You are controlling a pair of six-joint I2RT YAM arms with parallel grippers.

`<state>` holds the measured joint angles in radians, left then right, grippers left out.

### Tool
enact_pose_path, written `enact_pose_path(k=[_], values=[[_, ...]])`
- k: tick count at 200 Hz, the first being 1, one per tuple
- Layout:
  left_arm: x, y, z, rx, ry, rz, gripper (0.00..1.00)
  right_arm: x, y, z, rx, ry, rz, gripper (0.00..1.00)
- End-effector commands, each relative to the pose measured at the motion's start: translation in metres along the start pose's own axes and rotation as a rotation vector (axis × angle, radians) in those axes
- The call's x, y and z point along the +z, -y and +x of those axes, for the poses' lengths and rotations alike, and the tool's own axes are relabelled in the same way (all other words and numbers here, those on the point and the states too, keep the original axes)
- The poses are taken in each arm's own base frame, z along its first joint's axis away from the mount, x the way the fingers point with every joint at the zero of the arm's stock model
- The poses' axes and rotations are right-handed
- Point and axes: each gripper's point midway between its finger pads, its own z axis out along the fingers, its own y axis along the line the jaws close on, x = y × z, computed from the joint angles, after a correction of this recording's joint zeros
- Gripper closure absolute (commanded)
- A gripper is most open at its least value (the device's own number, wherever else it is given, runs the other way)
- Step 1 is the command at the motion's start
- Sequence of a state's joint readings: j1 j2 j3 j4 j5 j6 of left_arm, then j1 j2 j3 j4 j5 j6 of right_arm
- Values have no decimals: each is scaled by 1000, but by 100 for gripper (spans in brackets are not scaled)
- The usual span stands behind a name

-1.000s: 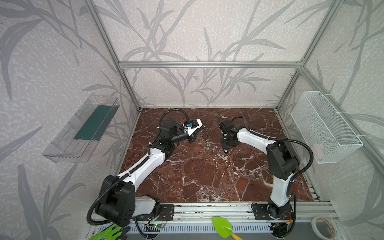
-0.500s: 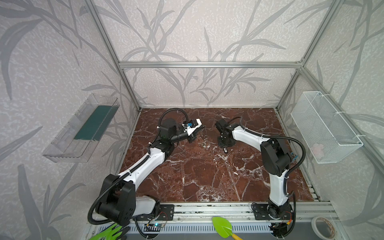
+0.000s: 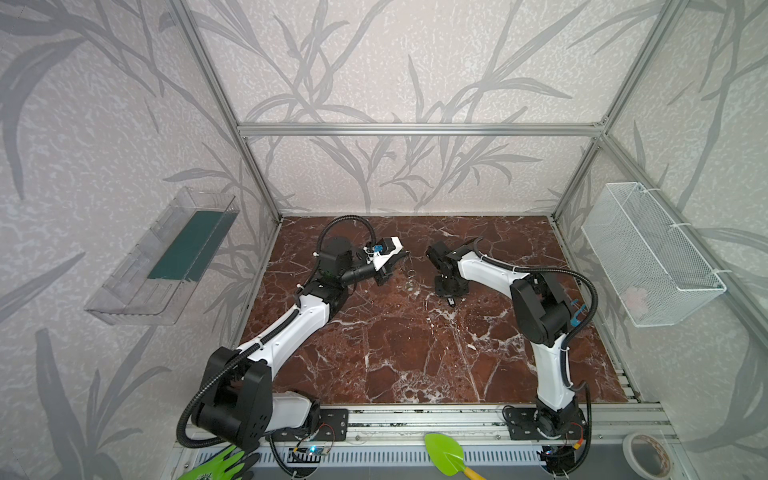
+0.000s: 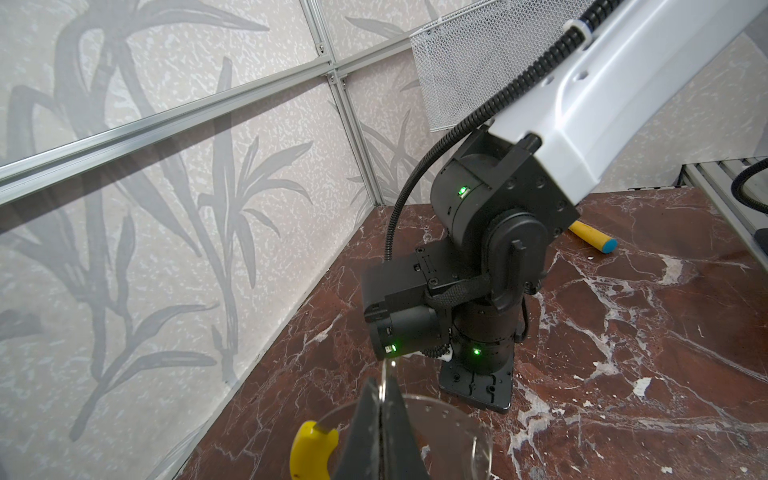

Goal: Put the keys on the keyring

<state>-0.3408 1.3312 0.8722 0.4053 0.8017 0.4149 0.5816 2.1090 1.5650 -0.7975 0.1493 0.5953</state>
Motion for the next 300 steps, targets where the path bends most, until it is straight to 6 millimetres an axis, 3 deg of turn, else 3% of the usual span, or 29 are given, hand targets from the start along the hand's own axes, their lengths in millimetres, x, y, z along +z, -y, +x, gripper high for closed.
enact_pose_path(k=[1, 79, 157, 179, 232, 274, 278, 300], values=[[-1, -2, -8, 18, 34, 5, 100, -2, -1, -4, 23, 7, 15, 78], [-3, -4, -8, 18, 33, -1, 100, 3, -3, -6, 29, 7, 19, 81], [-5, -6, -5, 13, 28, -4, 100, 5, 1, -2, 21, -5, 46, 100], [-4, -6, -4, 11, 30, -2, 100, -1, 2, -2, -14, 8, 44, 100], [-5, -8, -7, 17, 38, -7, 100, -36, -7, 1, -318, 142, -75, 100], [-5, -10, -8, 21, 51, -14, 100, -83, -31, 1, -597, 368, -347, 100], [-5, -10, -9, 21, 54, -12, 100, -99, -33, -1, -625, 417, -386, 100], [-5, -9, -12, 19, 67, -3, 100, -124, -40, 3, -723, 533, -484, 100]])
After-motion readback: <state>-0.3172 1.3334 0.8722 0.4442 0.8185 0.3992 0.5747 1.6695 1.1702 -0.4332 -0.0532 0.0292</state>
